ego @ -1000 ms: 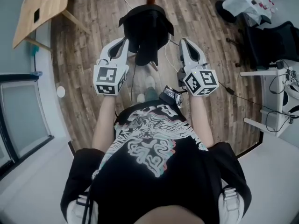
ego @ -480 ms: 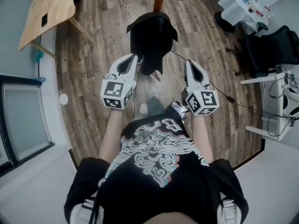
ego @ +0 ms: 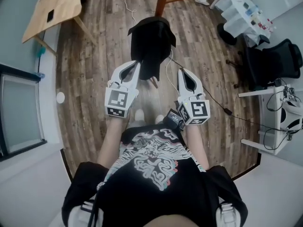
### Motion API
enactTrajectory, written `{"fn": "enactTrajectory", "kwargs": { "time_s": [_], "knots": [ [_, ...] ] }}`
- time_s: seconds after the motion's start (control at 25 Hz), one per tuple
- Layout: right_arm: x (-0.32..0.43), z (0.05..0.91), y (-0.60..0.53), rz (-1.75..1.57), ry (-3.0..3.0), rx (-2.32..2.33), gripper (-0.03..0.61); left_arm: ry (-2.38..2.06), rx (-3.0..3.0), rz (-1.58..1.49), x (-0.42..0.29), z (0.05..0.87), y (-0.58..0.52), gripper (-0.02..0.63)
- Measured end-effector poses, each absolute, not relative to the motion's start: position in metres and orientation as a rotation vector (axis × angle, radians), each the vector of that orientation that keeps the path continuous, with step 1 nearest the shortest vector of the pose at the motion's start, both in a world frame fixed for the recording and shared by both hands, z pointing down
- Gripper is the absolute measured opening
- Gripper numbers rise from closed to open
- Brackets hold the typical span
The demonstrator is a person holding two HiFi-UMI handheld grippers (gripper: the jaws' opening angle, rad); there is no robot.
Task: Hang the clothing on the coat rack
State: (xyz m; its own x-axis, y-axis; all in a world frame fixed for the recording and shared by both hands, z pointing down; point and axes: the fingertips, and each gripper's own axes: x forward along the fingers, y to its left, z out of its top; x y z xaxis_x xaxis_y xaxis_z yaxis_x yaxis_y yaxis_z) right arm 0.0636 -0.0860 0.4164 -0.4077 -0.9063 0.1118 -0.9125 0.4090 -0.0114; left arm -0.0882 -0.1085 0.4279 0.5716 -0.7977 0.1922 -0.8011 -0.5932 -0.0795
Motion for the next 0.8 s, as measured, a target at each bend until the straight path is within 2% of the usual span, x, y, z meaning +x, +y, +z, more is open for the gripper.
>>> {"fn": "enactTrajectory", "kwargs": {
  "time_s": [0.52,0.8],
  "knots": [
    [0.111,0.411,-0.058,0.050,-2.593,1.610,0.000,-1.519,2.678,0.301,-0.044,0.420,-0.075,-0.011],
    [0.106,0.408,-0.062,0.110,-2.633,1.633,0.000,-1.589,2.661,0.259,-0.055,0.402,-0.078,-0.011]
  ]
}}
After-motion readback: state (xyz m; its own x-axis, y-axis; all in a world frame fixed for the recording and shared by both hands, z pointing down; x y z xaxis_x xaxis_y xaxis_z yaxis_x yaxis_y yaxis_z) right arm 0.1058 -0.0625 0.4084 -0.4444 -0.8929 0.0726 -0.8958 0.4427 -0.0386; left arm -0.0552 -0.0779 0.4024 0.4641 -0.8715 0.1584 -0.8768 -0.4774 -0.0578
